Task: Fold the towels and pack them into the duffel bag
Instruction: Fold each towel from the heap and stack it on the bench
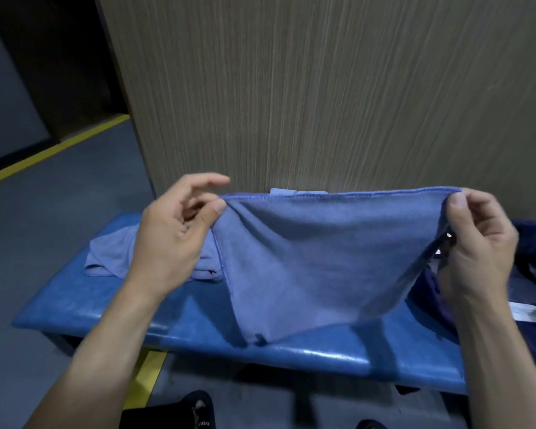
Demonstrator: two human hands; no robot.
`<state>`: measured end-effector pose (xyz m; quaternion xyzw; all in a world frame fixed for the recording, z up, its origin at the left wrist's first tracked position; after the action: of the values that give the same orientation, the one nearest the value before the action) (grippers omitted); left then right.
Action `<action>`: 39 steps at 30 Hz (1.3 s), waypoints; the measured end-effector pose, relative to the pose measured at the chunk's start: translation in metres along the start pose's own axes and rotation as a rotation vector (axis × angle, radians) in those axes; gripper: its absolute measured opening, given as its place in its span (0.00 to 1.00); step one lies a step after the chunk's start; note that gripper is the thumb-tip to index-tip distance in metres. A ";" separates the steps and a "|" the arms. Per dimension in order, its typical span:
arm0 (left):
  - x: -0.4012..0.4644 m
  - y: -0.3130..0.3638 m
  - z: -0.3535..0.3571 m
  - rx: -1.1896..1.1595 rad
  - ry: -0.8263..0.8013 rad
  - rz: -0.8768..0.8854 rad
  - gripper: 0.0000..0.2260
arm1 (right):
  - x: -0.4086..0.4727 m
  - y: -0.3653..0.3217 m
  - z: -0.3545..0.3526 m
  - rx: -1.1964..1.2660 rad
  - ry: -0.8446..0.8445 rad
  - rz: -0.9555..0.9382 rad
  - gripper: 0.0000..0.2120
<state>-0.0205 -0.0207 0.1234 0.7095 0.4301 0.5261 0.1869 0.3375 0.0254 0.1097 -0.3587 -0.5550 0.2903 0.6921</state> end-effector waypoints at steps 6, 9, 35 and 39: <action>-0.003 0.021 -0.001 -0.701 -0.179 -0.217 0.09 | -0.004 -0.011 0.002 -0.031 -0.002 -0.025 0.05; -0.005 0.027 -0.008 -0.740 -0.140 -0.193 0.10 | -0.005 -0.023 0.000 0.014 -0.031 0.007 0.05; 0.017 -0.098 0.032 0.086 -0.168 -0.361 0.07 | -0.001 0.083 0.019 -0.029 -0.051 0.558 0.05; 0.018 -0.101 0.031 0.031 -0.160 -0.378 0.08 | -0.001 0.087 0.016 0.017 -0.053 0.575 0.05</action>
<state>-0.0330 0.0557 0.0499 0.6584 0.5474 0.4172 0.3048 0.3215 0.0772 0.0398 -0.4878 -0.4459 0.4886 0.5697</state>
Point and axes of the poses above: each hand's wrist, its own x-axis towards the middle knuckle, its own z-axis out of the palm, y = z × x, the point moved 1 cm from there along x, towards the middle knuckle, and after that the axes turned 11 degrees about -y, right-handed, at the moved point
